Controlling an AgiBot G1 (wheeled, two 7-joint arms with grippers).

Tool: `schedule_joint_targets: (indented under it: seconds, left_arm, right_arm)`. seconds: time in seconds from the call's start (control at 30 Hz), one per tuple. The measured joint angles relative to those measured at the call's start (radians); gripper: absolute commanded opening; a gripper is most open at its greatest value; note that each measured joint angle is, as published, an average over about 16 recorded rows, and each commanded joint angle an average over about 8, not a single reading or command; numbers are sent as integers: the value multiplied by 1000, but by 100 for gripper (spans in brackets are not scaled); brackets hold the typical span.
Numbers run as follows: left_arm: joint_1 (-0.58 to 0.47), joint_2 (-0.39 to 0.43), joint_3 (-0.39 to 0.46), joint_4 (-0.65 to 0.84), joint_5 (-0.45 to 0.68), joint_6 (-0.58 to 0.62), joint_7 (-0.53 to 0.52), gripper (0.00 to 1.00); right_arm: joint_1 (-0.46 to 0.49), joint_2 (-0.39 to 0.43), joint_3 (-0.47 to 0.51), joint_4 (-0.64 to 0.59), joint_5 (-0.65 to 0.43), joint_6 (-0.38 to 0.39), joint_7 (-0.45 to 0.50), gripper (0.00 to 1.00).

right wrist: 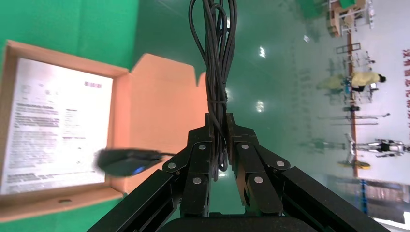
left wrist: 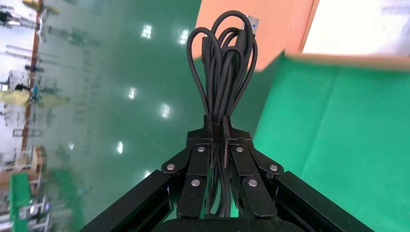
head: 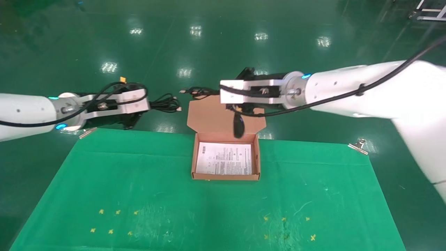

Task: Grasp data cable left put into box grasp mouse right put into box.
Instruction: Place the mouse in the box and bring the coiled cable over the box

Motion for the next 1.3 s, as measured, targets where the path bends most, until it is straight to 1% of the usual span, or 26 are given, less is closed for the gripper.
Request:
schedule_joint_targets:
  seconds: [0.37,0.7,0.83,1.13,1.17,1.2,1.3]
  left_arm:
    - [-17,-25,8,21,79,1,-36,0]
    - [-22,-27,11,21,104,6,-58,0]
    - [-21,-27,11,19,107,6,-61,0]
    - [-21,-28,11,16,109,7,-65,0]
    - [-21,-28,11,15,109,7,-65,0]
    - [-21,-28,11,15,109,7,-65,0]
    - [-20,-28,11,15,109,7,-66,0]
  right_arm:
    - [-22,-74,-14,-124,37,30,-67,0]
    - [-60,-103,-27,-208,146,45,-131,0]
    - [-84,-103,-30,-244,193,55,-126,0]
    - [-130,-108,-36,-362,281,97,-74,0]
    - [-134,-109,-38,-376,288,102,-69,2]
    - [-137,-111,-40,-388,296,106,-65,12]
    - [-143,-112,-46,-417,315,114,-58,49]
